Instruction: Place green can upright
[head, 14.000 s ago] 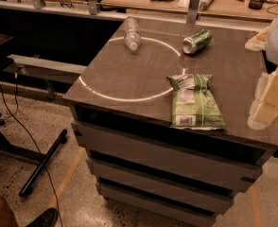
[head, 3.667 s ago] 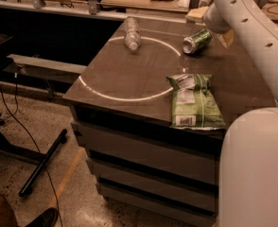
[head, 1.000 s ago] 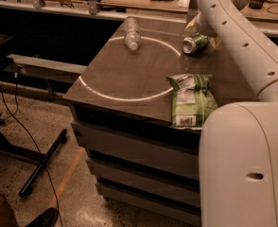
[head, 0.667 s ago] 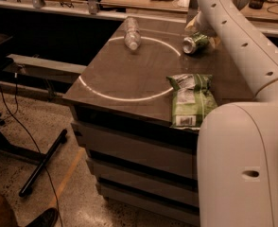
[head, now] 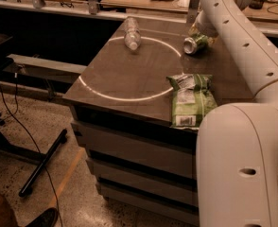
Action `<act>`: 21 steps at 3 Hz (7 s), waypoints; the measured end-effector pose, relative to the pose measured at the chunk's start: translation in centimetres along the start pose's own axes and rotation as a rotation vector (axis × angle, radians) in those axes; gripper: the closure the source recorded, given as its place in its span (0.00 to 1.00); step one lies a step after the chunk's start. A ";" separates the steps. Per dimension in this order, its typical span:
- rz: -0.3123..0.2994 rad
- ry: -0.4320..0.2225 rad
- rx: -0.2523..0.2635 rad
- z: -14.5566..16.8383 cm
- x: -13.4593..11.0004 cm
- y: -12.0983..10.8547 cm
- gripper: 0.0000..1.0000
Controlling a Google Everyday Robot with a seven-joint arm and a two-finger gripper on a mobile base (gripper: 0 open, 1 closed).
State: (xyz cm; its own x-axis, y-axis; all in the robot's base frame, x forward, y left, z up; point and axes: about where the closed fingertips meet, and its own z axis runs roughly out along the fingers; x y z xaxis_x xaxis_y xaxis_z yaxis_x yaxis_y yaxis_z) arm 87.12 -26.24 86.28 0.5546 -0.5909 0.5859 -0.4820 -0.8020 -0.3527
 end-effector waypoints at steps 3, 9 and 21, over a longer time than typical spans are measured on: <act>-0.017 -0.017 0.032 -1.2 0.0 -0.5 1.00; 0.114 -0.045 0.499 -14.1 1.3 -2.4 1.00; -0.554 0.505 1.341 -23.3 3.6 0.8 1.00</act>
Offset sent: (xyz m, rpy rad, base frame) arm -0.0100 0.0017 0.0137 0.0108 0.0081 0.0328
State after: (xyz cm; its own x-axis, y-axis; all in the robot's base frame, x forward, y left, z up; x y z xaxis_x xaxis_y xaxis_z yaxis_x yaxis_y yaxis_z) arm 72.93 -26.99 105.07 0.0380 -0.3334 0.9420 0.8004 -0.5542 -0.2284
